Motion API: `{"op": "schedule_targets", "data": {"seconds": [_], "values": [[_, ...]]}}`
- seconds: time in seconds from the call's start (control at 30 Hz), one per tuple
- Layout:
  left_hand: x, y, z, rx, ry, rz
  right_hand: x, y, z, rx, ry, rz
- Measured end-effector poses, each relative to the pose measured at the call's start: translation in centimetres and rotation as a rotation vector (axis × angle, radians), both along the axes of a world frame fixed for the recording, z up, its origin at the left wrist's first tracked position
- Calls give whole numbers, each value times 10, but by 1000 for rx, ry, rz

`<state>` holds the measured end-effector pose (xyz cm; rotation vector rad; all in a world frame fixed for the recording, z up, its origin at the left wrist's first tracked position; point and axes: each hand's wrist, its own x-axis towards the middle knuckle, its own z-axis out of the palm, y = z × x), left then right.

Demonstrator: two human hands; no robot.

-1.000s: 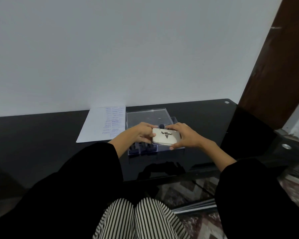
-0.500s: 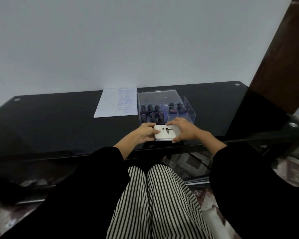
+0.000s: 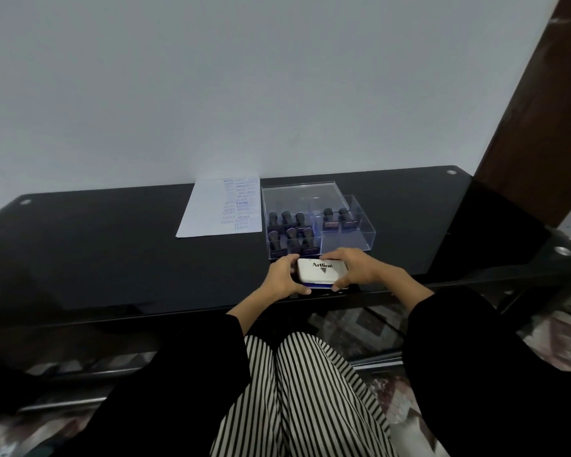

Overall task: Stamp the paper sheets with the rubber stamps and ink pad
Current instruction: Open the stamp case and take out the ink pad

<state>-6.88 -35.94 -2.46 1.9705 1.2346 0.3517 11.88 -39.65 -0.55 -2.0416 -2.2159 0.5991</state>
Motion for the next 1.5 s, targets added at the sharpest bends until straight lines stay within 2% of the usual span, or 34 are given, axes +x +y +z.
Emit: {"op": "schedule_targets", "data": {"seconds": [0.23, 0.37, 0.43, 0.53, 0.67, 0.8, 0.9, 1.13, 1.5], "values": [[0, 4, -6, 8, 15, 12, 8, 3, 8, -14, 44, 50], [-1, 9, -11, 53, 50, 38, 12, 5, 12, 165, 126, 35], [0, 9, -12, 90, 85, 26, 12, 8, 13, 248, 103, -1], [1, 12, -16, 86, 84, 35, 8, 13, 14, 314, 62, -60], [3, 35, -47, 64, 88, 48, 4, 20, 15, 382, 158, -195], [-2, 12, -13, 72, 102, 12, 3, 24, 16, 462, 153, -270], [-2, 11, -13, 71, 92, 2, 3, 25, 16, 520, 97, -291], [-1, 10, -13, 73, 109, -26, -1, 35, 18, 503, 87, -367], [5, 6, -13, 122, 159, -46, 1, 34, 16, 498, 77, -338]]}}
